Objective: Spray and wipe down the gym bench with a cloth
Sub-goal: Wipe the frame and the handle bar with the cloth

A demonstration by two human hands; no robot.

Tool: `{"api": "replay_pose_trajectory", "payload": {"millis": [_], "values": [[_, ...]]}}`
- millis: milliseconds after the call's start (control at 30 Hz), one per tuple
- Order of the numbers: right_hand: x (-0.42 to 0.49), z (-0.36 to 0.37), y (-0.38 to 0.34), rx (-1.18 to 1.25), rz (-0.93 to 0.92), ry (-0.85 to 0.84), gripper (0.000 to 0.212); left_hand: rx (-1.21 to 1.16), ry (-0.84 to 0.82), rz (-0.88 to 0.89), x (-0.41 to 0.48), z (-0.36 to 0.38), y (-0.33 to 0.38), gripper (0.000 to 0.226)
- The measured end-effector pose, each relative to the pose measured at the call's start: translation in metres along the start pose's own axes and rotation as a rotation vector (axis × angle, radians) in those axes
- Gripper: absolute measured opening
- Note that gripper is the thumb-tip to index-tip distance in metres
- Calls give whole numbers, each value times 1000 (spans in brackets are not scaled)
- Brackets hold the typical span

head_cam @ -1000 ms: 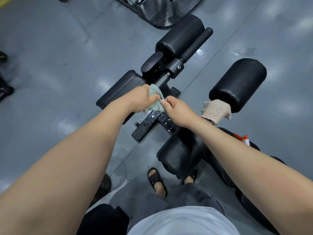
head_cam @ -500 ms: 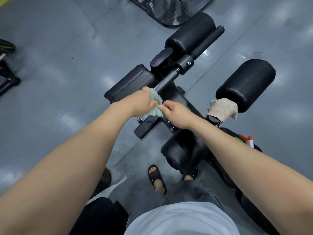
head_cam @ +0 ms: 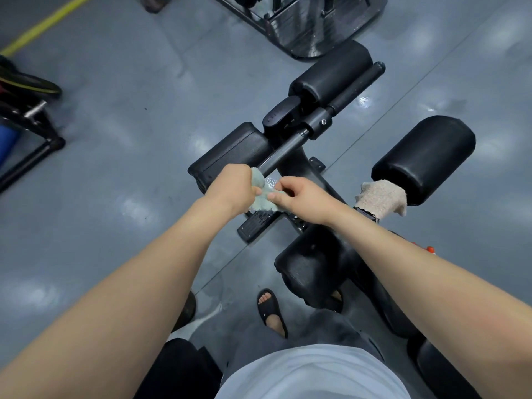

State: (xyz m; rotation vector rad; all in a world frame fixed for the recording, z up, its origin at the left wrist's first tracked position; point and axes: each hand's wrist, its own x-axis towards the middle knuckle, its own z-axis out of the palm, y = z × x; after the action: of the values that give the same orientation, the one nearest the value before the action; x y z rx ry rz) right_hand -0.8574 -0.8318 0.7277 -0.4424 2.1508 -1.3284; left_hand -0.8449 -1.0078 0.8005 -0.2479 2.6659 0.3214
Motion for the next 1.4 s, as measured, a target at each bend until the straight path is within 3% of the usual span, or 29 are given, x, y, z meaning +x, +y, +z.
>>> {"api": "replay_pose_trajectory", "payload": {"millis": [200,300,400,500,567,700,933,1200,1400], "values": [[-3,-20,2,150,-48,89,14,-30,210,165,-2,-18,10,40],[-3,-42,5,252,-4,199,11,-238,100,293,9,-26,34,21],[-14,-69,11,262,-4,286,33,-362,31,352,22,-28,56,13],[-28,-93,18,364,-48,212,56,-597,-20,337,31,-25,77,22],[-34,-106,24,441,-70,184,45,-684,-40,304,36,-22,93,20],[-39,-117,34,445,-44,299,18,-572,12,292,52,-14,121,19],[-28,-144,45,514,25,502,3,-544,381,97,88,-16,141,11],[4,-178,32,324,-23,635,18,-424,452,-35,133,-10,160,26],[52,-163,43,-122,-254,483,39,-443,555,-82,140,3,159,24]]}}
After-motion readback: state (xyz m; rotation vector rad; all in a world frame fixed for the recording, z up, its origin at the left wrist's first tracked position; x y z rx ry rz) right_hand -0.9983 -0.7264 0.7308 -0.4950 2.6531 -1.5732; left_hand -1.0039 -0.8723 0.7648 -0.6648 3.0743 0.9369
